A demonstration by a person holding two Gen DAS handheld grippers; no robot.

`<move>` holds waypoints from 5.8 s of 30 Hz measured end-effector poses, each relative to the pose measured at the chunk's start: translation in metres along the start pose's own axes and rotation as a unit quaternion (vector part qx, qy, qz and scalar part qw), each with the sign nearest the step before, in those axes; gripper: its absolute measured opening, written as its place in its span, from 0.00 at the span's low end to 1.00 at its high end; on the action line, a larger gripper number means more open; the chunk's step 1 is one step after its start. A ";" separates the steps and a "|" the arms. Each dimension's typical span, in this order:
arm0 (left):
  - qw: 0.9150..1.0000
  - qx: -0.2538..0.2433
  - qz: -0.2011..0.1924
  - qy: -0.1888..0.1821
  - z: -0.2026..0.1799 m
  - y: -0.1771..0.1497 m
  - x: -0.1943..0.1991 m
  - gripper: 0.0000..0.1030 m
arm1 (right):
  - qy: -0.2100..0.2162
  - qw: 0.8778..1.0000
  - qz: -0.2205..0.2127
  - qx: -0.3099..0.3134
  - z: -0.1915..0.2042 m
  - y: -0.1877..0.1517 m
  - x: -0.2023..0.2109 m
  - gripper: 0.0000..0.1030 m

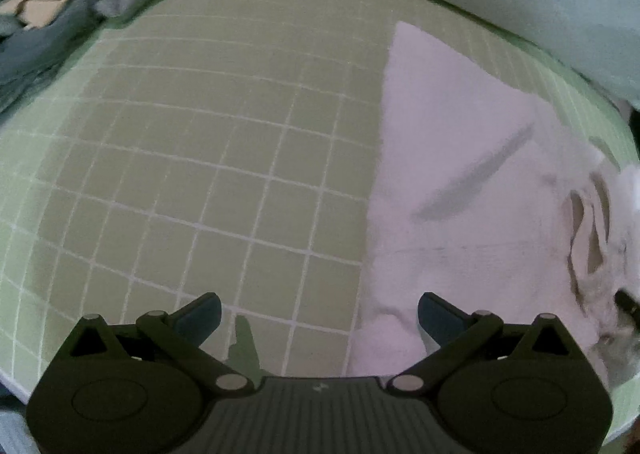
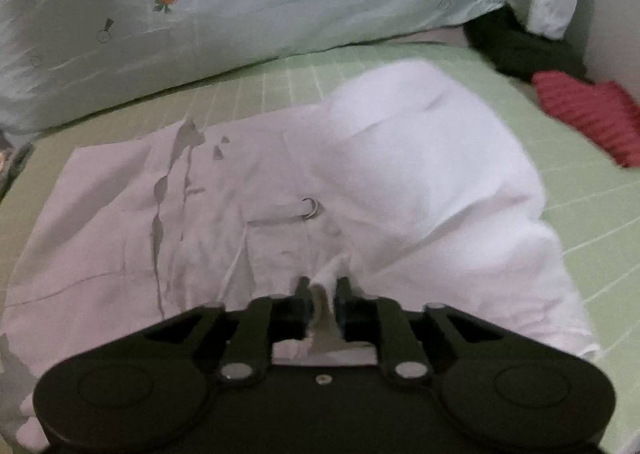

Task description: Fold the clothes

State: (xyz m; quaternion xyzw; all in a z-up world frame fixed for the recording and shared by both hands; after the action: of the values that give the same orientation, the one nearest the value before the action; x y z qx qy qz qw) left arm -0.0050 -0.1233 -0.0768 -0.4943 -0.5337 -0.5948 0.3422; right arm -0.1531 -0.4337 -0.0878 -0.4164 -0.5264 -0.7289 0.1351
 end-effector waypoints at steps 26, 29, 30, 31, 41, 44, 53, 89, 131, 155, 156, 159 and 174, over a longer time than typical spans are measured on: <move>0.999 -0.009 0.033 -0.020 -0.040 0.008 -0.030 0.92 | -0.139 0.990 -0.031 -0.017 -0.049 -0.003 0.051 0.99; 0.999 -0.001 0.016 -0.033 -0.042 0.008 -0.023 0.68 | -0.139 0.990 -0.029 -0.020 -0.058 -0.003 0.050 0.99; 0.999 0.003 0.014 -0.042 -0.043 0.008 -0.021 0.57 | -0.139 0.990 -0.025 -0.020 -0.062 -0.003 0.049 0.99; 0.999 0.009 0.012 -0.043 -0.044 0.007 -0.020 0.55 | -0.138 0.990 -0.021 -0.020 -0.066 -0.004 0.047 0.99; 0.992 0.003 -0.078 -0.101 -0.077 0.012 0.051 0.10 | -0.130 0.991 -0.013 -0.033 -0.111 -0.001 0.042 0.99; 0.984 -0.026 -0.107 -0.143 -0.124 0.016 0.078 0.10 | -0.123 0.991 -0.014 -0.047 -0.131 0.002 0.040 0.99; 0.971 -0.074 -0.039 -0.225 -0.278 -0.014 0.040 0.15 | -0.117 0.992 -0.022 -0.041 -0.192 0.007 0.046 0.99; 0.998 0.037 -0.041 -0.018 -0.150 0.010 0.016 0.97 | 0.154 0.984 -0.070 0.053 -0.059 0.101 0.009 0.33; 0.965 -0.108 0.011 -0.237 -0.277 0.019 -0.022 0.45 | 0.160 0.967 0.028 -0.198 -0.164 0.058 -0.025 0.16; 0.945 -0.117 -0.116 -0.284 -0.668 0.017 0.045 0.76 | -0.042 0.991 -0.127 0.011 -0.435 0.215 0.079 0.62; 0.946 -0.122 -0.129 -0.272 -0.668 0.015 0.045 0.87 | -0.047 0.991 -0.126 0.008 -0.435 0.210 0.078 0.61; 0.947 -0.146 -0.160 -0.237 -0.656 0.010 0.049 0.88 | -0.061 0.991 -0.122 0.001 -0.435 0.193 0.075 0.71; 0.922 -0.278 -0.196 -0.186 -0.572 -0.069 0.065 1.00 | -0.103 0.986 -0.109 -0.077 -0.412 0.084 0.116 0.98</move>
State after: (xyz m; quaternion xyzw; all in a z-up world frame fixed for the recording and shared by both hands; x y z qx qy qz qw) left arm -0.2148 -0.6585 -0.0022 -0.5566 -0.4869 -0.6720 -0.0377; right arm -0.3627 -0.8025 0.0131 -0.4390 -0.5220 -0.7306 -0.0327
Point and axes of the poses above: each gripper's, at about its wrist camera, not at the fingertips, and x roughly against the way its jaws point, z to its left, y to its top, the point moved 1 cm from there along -x, roughly the way its jaws point, and after that the axes turned 4 degrees about y, right-handed, at the moved point
